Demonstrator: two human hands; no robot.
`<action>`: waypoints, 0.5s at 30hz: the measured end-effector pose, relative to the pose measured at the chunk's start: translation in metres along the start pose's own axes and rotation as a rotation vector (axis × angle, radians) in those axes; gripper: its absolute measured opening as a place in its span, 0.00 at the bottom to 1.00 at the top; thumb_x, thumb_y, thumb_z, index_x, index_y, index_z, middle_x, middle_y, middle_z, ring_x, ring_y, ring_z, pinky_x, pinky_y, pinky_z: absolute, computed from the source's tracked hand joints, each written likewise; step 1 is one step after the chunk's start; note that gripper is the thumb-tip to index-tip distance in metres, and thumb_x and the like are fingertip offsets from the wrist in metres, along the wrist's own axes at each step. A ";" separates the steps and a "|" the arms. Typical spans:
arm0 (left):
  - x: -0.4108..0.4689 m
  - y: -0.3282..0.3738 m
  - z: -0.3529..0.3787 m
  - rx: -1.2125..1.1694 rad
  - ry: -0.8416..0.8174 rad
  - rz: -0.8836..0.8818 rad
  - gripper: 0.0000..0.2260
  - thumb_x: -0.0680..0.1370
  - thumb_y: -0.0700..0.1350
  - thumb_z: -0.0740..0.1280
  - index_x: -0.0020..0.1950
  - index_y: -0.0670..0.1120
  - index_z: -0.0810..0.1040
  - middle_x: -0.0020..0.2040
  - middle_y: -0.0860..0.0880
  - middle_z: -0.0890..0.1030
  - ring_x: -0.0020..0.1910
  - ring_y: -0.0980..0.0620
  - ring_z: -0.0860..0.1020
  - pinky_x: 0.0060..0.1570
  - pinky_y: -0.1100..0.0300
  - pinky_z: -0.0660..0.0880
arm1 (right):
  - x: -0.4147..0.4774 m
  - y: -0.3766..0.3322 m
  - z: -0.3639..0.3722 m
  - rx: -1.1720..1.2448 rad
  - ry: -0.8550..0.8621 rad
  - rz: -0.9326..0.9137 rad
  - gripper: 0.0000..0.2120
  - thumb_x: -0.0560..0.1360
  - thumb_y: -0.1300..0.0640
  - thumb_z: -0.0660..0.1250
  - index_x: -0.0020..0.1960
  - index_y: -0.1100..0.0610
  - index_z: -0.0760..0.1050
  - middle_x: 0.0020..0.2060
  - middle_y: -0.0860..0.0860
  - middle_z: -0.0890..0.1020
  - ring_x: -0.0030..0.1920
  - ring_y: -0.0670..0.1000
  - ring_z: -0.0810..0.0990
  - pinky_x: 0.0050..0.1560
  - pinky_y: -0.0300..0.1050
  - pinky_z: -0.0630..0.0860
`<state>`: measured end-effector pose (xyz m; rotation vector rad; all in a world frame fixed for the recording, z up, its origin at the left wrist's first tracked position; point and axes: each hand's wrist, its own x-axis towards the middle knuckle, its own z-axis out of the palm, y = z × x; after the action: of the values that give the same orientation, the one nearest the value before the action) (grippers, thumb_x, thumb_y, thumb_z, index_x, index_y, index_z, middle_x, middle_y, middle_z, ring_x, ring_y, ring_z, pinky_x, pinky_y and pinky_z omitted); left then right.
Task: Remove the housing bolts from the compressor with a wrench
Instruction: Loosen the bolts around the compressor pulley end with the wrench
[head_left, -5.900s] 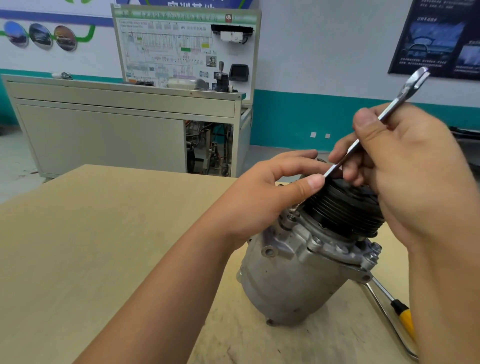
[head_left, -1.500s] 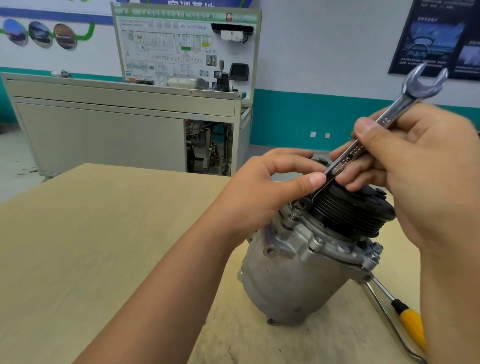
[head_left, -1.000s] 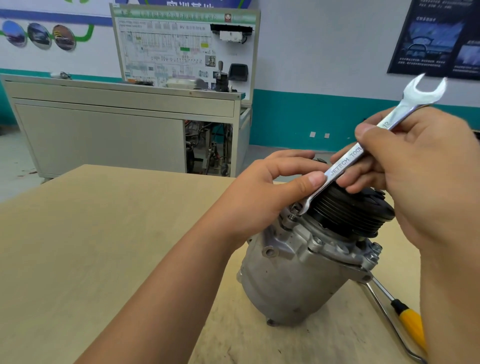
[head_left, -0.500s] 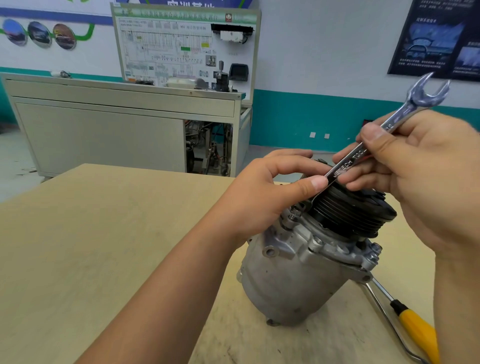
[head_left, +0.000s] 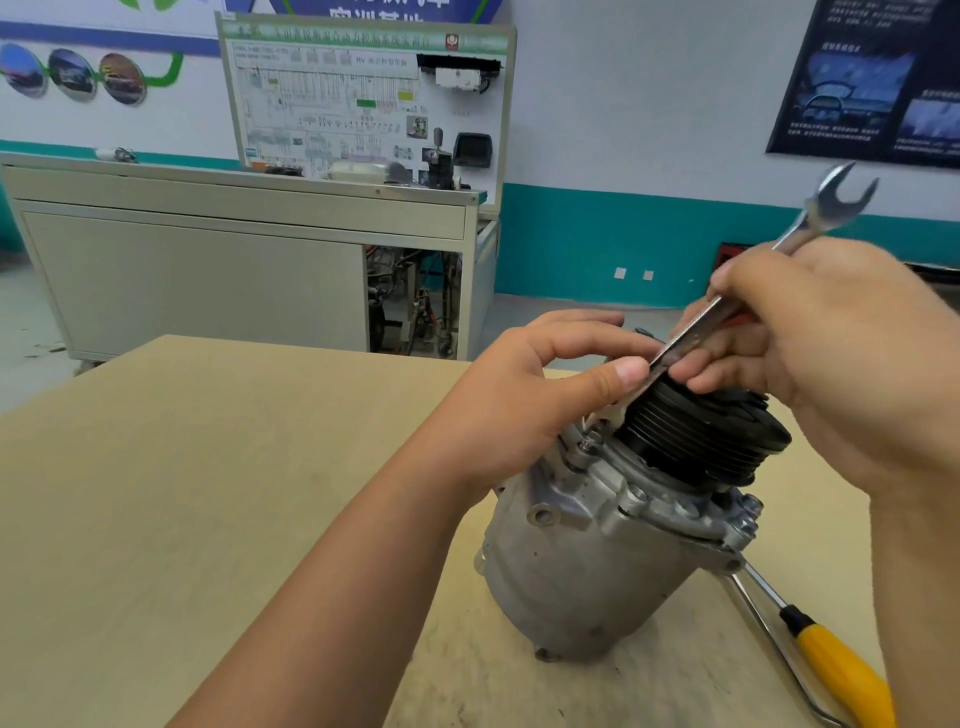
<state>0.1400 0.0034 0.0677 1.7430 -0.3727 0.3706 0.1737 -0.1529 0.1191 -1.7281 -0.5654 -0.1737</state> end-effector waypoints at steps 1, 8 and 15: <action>0.000 -0.001 0.000 0.003 0.003 0.002 0.06 0.73 0.49 0.70 0.46 0.60 0.84 0.60 0.60 0.78 0.60 0.67 0.73 0.66 0.53 0.68 | 0.002 -0.002 0.001 -0.025 -0.009 0.002 0.09 0.77 0.63 0.55 0.40 0.63 0.69 0.23 0.57 0.79 0.26 0.57 0.79 0.29 0.46 0.77; 0.001 -0.003 -0.002 0.042 0.020 -0.006 0.06 0.75 0.48 0.70 0.48 0.59 0.83 0.58 0.62 0.78 0.59 0.68 0.73 0.54 0.66 0.68 | 0.012 -0.015 0.004 -0.146 -0.118 0.044 0.08 0.78 0.64 0.54 0.41 0.60 0.67 0.25 0.57 0.81 0.28 0.57 0.82 0.32 0.46 0.81; 0.001 -0.003 0.000 0.066 0.011 -0.018 0.06 0.76 0.46 0.69 0.52 0.52 0.81 0.60 0.59 0.79 0.57 0.66 0.74 0.46 0.78 0.68 | 0.019 -0.022 0.002 -0.172 -0.202 0.038 0.10 0.77 0.70 0.54 0.51 0.57 0.67 0.31 0.56 0.84 0.25 0.49 0.78 0.25 0.38 0.75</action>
<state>0.1423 0.0038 0.0653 1.8071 -0.3405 0.3830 0.1800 -0.1430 0.1459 -1.9354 -0.6804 -0.0209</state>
